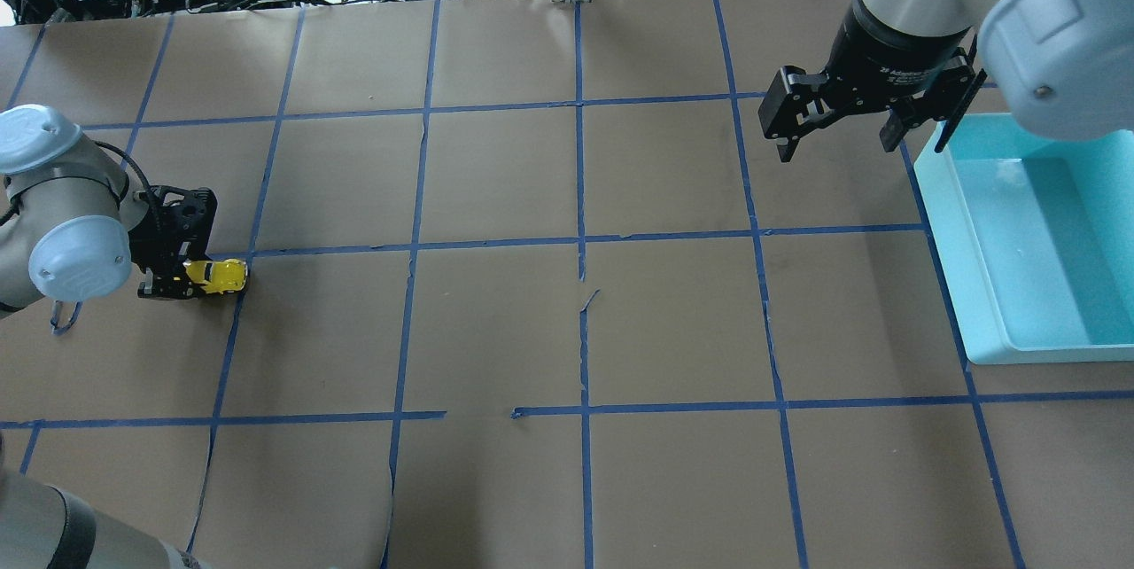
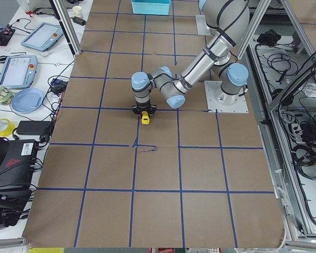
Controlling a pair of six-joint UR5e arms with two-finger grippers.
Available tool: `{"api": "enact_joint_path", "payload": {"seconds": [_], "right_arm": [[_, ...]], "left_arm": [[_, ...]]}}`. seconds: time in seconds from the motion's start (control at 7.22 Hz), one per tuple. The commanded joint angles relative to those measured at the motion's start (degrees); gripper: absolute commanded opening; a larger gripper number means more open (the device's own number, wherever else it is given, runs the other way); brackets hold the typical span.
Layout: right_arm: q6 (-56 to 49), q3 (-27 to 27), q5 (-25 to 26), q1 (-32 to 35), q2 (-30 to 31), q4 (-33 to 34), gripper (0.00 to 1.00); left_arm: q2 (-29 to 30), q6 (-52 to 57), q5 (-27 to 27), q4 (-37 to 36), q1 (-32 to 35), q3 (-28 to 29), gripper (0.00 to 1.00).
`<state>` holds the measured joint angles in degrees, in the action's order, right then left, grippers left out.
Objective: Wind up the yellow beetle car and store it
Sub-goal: 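Drag the held car backward along the table with the left gripper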
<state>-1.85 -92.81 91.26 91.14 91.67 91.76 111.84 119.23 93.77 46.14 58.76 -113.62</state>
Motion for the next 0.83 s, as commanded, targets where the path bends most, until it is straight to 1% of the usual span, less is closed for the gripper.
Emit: {"api": "enact_joint_path", "payload": {"seconds": [0.0, 0.28, 0.42, 0.55, 0.69], "right_arm": [[0.0, 0.0, 0.06, 0.0, 0.0, 0.0, 1.0], [0.09, 0.0, -0.03, 0.0, 0.0, 0.0, 1.0], [0.0, 0.0, -0.03, 0.0, 0.0, 0.0, 1.0], [0.0, 0.0, -0.03, 0.0, 0.0, 0.09, 1.0], [0.0, 0.0, -0.03, 0.0, 0.0, 0.0, 1.0]], "left_arm": [[0.13, 3.8, 0.01, -0.43, -2.58, -0.02, 0.08], [0.22, 6.09, -0.08, -0.52, -5.13, 0.16, 0.09], [0.22, 6.28, -0.08, -0.52, -5.49, 0.07, 0.23], [0.3, 5.84, -0.08, -0.52, -5.49, 0.07, 0.85], [0.22, 5.84, 0.01, -0.52, -5.49, 0.33, 1.0]]}}
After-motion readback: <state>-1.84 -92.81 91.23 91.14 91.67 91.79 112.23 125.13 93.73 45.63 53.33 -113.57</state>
